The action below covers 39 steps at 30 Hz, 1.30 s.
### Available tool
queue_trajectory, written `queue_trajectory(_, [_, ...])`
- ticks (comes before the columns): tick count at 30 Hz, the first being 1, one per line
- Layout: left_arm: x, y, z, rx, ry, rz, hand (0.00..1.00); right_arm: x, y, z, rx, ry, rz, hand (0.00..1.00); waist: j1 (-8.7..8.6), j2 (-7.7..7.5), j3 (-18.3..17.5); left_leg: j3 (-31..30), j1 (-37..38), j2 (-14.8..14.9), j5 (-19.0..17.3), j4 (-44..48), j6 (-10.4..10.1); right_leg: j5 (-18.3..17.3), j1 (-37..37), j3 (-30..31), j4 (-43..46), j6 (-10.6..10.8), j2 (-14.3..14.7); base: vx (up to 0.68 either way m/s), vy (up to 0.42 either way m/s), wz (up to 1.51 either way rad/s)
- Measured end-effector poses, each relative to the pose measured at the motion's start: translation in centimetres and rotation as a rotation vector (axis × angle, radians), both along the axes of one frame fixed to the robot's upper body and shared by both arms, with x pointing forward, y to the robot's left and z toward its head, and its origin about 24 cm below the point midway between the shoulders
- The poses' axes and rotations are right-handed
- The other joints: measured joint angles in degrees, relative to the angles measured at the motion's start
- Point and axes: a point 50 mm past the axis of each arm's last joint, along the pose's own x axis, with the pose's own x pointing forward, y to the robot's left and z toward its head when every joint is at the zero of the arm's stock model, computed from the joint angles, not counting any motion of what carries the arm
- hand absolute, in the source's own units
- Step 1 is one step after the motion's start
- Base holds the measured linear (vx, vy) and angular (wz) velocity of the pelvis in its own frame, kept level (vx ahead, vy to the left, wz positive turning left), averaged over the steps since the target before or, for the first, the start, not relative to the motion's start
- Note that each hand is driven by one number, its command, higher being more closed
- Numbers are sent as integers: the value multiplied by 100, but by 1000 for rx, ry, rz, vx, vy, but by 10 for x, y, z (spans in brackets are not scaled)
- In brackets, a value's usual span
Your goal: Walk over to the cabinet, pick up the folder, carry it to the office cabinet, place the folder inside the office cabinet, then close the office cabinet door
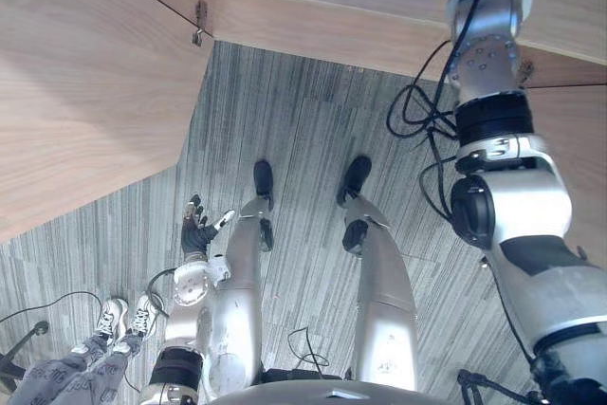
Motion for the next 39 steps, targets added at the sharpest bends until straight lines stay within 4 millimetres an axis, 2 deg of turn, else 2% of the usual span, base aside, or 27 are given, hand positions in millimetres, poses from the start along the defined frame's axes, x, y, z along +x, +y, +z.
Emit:
queue_trajectory(2, [0, -2, 0, 2, -6, -13, 0, 0, -7, -1, -7, 8, -20, 0, -14, 0, 0, -2, 2, 3, 36, -37, 2, -2, 35, -68, -3, 1, -29, 20, 6, 16])
queue_trajectory(6, [1, -5, 0, -1, -7, -36, 0, 1, -7, -6, -10, 10, -9, 0, 2, 1, 0, 49, 68, 17, 44, -40, 11, -2, 104, -67, -5, 1, -38, 4, 1, 2])
queue_trajectory(11, [1, -5, 1, -9, -9, -33, 0, 4, -17, -33, 39, 54, -11, 0, 5, 5, -3, 59, 97, 25, 43, -44, 12, 1, 151, -74, -41, 5, -31, 0, 0, 0])
queue_trajectory(13, [3, -5, 0, -19, -7, -29, 0, 0, -24, -47, 152, 23, -5, 0, -1, 5, -3, 74, 125, 33, 42, -46, 12, 6, 175, -66, -60, 9, -21, 38, -5, -3])
queue_trajectory(20, [9, -7, 3, -30, -13, -34, 0, -11, -28, -67, 433, -81, 4, 0, 0, 0, -69, 186, 325, 104, 29, -45, 14, 39, 328, 28, -158, 0, 66, 36, -14, -9])
queue_trajectory(24, [8, -7, -4, -42, 25, -32, 0, -11, -29, -77, 488, -67, -13, 0, -5, 17, -129, 245, 456, 129, 0, -68, 23, 53, 422, 91, -198, -1, 105, 22, -17, -10])
queue_trajectory(28, [8, -7, -4, -42, 25, -32, 0, -15, -31, -75, 485, -83, -18, 0, -17, 21, -203, 269, 498, 182, 1, -97, 22, 149, 517, 96, -384, 4, 185, 31, -14, -9])
queue_trajectory(32, [8, -8, -4, -43, 31, -36, 0, -19, -30, -73, 389, -40, -70, 0, -38, 22, -233, 327, 612, 201, 1, -125, 24, 206, 627, 124, -522, 15, 226, 40, -9, -7])
queue_trajectory(35, [8, -8, -4, -42, 31, -36, 0, -23, -31, -68, 228, -14, -129, 0, -39, 21, -234, 353, 664, 238, -32, -122, 24, 258, 723, 133, -650, 28, 277, 47, -13, -8])
queue_trajectory(37, [9, -8, -4, -41, 31, -33, 0, -31, -31, -66, 76, -3, -192, 0, -50, 21, -234, 360, 683, 249, -53, -122, 24, 269, 762, 134, -702, 32, 292, 37, -8, -4])
queue_trajectory(39, [12, -8, -1, -34, 23, -23, 0, -41, -25, -67, -152, 19, -296, 0, -88, 19, -235, 367, 688, 253, -80, -110, 24, 265, 770, 137, -707, 39, 294, 47, -9, -3])
